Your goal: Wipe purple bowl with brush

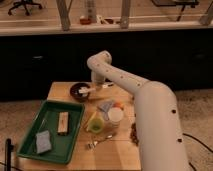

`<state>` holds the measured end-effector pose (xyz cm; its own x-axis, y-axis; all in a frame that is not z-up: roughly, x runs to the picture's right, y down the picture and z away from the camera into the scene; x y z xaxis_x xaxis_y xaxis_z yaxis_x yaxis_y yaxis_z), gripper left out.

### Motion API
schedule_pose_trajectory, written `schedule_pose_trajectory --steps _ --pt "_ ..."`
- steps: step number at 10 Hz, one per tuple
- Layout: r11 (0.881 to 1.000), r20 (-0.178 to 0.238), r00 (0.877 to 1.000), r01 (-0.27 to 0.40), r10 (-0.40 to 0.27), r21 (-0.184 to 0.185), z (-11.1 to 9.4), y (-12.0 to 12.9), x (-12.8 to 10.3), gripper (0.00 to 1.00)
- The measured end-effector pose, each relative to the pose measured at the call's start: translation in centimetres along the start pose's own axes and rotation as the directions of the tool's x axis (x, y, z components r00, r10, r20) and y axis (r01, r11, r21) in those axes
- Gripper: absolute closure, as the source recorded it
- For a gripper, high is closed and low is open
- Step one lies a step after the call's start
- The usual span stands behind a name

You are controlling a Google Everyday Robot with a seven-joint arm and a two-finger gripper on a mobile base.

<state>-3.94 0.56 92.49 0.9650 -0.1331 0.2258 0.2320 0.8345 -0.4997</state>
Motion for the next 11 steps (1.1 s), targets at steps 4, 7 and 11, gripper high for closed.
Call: schedule_pose_trajectory --steps 4,7,11 --pt "0.999 -0.022 0.999 -0.041 0.041 -0.012 0.5 -1.4 1.6 1.00" --pt "0.999 -0.031 0.999 -0.039 0.038 -0.020 1.2 -3.0 1.5 1.00" --pt "0.998 -0.039 0.998 0.048 -0.049 -0.031 1.5 -4.0 -1.9 1.00"
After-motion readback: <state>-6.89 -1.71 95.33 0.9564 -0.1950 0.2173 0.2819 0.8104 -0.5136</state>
